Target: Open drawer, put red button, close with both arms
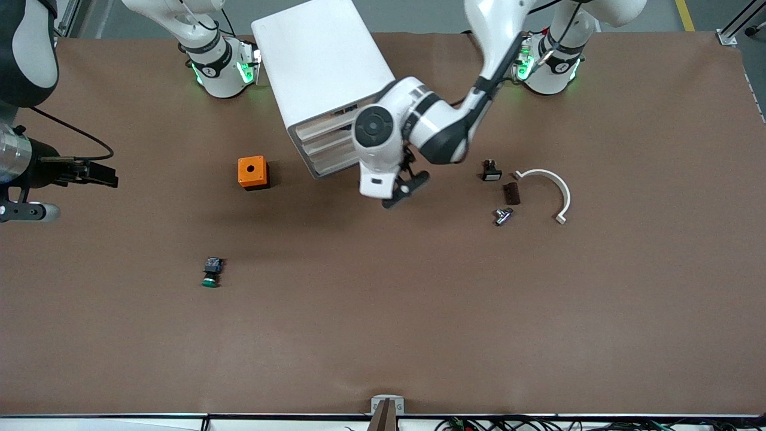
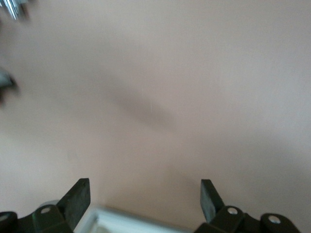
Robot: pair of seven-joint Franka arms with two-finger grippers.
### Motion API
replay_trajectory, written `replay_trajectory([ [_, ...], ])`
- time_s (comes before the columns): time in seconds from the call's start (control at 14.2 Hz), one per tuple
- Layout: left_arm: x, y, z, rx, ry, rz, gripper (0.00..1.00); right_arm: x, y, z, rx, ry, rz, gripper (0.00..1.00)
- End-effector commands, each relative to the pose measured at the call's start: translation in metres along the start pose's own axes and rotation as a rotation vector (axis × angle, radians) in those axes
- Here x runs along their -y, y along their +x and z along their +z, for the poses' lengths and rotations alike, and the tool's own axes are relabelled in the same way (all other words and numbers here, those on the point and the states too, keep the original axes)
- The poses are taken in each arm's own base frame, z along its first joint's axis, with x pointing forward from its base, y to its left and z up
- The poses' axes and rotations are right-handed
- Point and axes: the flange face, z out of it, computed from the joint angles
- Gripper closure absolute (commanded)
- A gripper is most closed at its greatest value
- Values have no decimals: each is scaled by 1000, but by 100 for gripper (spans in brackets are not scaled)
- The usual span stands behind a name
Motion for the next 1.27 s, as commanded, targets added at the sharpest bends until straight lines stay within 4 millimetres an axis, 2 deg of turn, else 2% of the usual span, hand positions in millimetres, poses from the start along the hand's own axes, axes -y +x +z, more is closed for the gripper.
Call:
replay_trajectory([
  [0.0, 46, 103, -54, -12, -40, 3, 0, -29, -3, -4, -33, 30, -64, 0],
  [0.07, 68, 145, -71, -13, -55, 3, 0, -37, -3, -4, -35, 57, -77, 0],
  [0.14, 92, 184, -85, -14, -70, 21, 0, -37, -3, -6, -39, 50, -86, 0],
  [0.28, 143, 249, -112, -36, -80, 4, 0, -41, -4, -25, -74, 54, -71, 0],
  [0.42, 181, 283, -135, -109, -44, 34, 0, -43, -3, -29, -89, 49, -67, 0],
  [0.57, 213, 301, -159, -140, -26, 100, 0, -40, 0, -24, -82, 52, -70, 0],
  [0.78, 278, 324, -201, -131, -20, 203, 0, -45, -6, -19, -60, 79, -61, 0],
  [0.92, 313, 324, -226, -114, -13, 269, 0, -40, -32, -32, -64, 84, -73, 0],
  [1.06, 337, 317, -251, -119, -25, 317, 0, -35, -63, -39, -81, 78, -77, 0],
  [1.2, 358, 306, -265, -118, -27, 409, 0, -33, -86, -44, -97, 78, -72, 0],
])
